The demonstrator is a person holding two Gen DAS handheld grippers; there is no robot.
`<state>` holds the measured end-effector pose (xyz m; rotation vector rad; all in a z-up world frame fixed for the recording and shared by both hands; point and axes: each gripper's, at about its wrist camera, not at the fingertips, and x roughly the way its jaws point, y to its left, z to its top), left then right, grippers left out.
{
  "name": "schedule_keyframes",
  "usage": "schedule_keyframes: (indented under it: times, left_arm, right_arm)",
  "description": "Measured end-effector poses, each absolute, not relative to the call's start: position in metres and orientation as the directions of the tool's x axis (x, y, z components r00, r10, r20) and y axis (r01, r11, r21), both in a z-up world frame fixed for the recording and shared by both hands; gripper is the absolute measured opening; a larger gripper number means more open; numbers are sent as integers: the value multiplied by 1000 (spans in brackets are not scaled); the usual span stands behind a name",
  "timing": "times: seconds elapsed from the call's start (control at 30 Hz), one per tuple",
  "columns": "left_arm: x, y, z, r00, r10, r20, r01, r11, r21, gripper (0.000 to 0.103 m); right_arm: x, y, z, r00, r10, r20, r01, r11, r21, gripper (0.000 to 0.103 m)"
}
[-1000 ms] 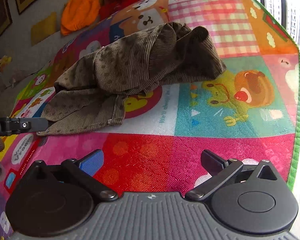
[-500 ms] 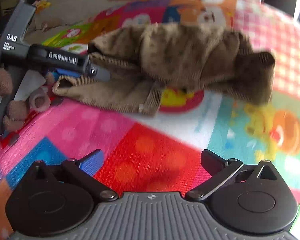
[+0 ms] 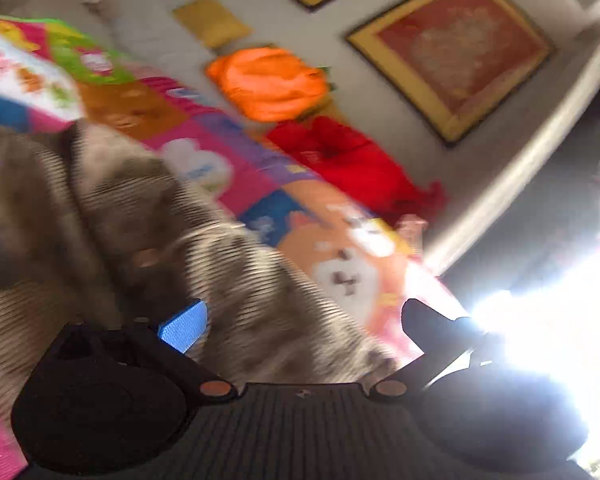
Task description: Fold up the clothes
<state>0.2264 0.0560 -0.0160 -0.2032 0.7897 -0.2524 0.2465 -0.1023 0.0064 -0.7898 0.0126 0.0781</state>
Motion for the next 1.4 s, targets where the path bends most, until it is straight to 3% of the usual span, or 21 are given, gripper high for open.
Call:
schedule_keyframes:
  times: [0.1,0.2,0.27,0.43,0.5,0.57,0.83,1.03,1.1,1.2,1.3,1.4]
  left_arm:
    - [226,53,-1,689,-319,-651,207,947,-245,103]
    - [234,44,13,744,-222,-630,213,973,-91,103]
    - [244,50,18,763,-164,-625,162,985,-61,103]
    - [255,72,22,765,-154,-626,76,986,-149,103]
    - [252,72,23,767,-151,-624,83,987,-137,103]
    - [247,71,25,771,-148,-619,106,989,-105,103]
    - [258,49,24,793,-113,-598,157,987,21,103]
    - [307,44,26,845,37,-533,31,992,119,103]
    - [322,49,25,860,140,-491,-52,980,190,103]
    - [325,68,38,886,216,-411,-139,968,211,103]
    - [304,76,66,929,206,-307,-152,970,190,103]
    - [257,71,107,964,238,-116,-206,949,238,103]
  right_arm:
    - [275,-124,39,999,16,-31,-32,791,-611,103]
    - [269,-129,44,986,121,-116,-166,799,-578,103]
    - [264,-132,46,966,194,-171,-257,794,-552,103]
    - [218,-108,-3,887,312,-341,-461,632,-623,103]
    - [214,-96,-29,893,285,-348,-450,571,-686,103]
    - [223,-94,-33,933,232,-276,-360,577,-733,103]
    - [283,-120,30,1000,31,0,-24,781,-624,103]
    - [284,-122,25,1000,12,21,4,774,-633,103]
    - [284,-119,10,1000,-1,-10,-6,730,-683,103]
    - [286,-120,-11,999,-36,14,34,660,-750,103]
    - [259,-127,26,985,-35,170,149,675,-723,103]
    - [230,-134,66,944,-37,327,261,692,-673,103]
